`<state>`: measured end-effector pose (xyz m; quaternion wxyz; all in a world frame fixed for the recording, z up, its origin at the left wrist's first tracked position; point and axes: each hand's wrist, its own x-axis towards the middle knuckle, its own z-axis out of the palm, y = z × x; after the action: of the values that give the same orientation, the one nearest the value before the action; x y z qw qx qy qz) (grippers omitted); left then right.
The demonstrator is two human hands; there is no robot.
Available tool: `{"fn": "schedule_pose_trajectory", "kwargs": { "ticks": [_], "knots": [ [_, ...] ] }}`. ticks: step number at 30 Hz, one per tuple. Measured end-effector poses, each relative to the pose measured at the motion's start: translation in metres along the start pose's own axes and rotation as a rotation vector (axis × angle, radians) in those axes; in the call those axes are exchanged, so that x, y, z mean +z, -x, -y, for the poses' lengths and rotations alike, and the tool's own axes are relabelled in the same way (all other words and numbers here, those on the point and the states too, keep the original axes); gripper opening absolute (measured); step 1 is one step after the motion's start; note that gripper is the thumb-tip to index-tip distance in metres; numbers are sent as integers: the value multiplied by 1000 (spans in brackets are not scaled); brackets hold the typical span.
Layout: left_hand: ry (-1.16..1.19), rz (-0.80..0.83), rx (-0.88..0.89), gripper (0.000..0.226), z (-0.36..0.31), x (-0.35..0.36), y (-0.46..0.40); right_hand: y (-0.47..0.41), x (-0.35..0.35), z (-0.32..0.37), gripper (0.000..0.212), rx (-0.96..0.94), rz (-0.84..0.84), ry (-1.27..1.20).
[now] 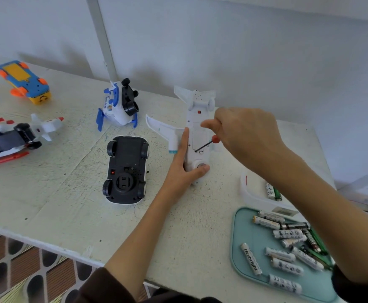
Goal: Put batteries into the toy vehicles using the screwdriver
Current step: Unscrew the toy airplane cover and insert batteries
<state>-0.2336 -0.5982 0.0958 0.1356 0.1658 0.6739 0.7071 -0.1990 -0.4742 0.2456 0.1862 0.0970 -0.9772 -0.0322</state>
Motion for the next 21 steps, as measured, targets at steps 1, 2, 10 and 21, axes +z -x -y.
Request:
{"fn": "schedule_pose_trajectory", "kwargs": {
  "ticks": [1,2,10,21],
  "knots": [
    [5,4,4,92,0,0,0,-1,-2,0,35,-6,33,-65],
    [12,10,11,93,0,-1,0,-1,-3,0,27,-33,52,-162],
    [14,9,5,91,-2,0,1,-16,-15,1,33,139,212,65],
    [-5,13,10,91,-2,0,1,-12,-4,0,35,192,124,-3]
  ]
}}
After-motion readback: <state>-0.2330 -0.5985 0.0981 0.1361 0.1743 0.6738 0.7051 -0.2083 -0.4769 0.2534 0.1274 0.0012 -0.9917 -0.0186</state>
